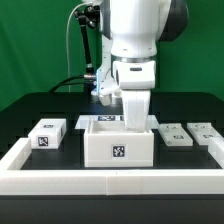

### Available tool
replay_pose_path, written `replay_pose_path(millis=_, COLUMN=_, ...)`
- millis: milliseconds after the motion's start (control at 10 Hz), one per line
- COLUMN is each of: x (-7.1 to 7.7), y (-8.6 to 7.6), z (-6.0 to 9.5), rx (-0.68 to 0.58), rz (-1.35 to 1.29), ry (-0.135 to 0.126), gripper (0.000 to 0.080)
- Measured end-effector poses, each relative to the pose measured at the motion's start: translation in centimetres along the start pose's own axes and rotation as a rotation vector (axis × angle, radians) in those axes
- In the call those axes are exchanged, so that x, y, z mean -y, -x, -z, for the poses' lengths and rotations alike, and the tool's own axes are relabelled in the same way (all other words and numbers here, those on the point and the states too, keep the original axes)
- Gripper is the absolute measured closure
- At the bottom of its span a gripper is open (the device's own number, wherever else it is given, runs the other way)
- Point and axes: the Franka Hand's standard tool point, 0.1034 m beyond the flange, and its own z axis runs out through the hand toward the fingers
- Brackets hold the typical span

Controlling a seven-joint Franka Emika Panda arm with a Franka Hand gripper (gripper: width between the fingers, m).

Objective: Assemble cabinet

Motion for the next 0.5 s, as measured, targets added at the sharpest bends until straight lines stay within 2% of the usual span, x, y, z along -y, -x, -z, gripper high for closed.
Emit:
replay_pose_path(millis=100, x=-0.1, y=0.0, z=0.0, rx=0.0, rz=0.002, ry=0.0, gripper=0.0749)
replay_pose_path(millis=300, x=-2.1, y=-0.3, z=0.2, rx=-0.005, rz=0.009, ry=0.021, gripper=0.0749)
replay_pose_path(millis=500, x=-4.0, y=-1.8, z=0.4, rx=-0.016, rz=0.017, ry=0.042, gripper=0.0749)
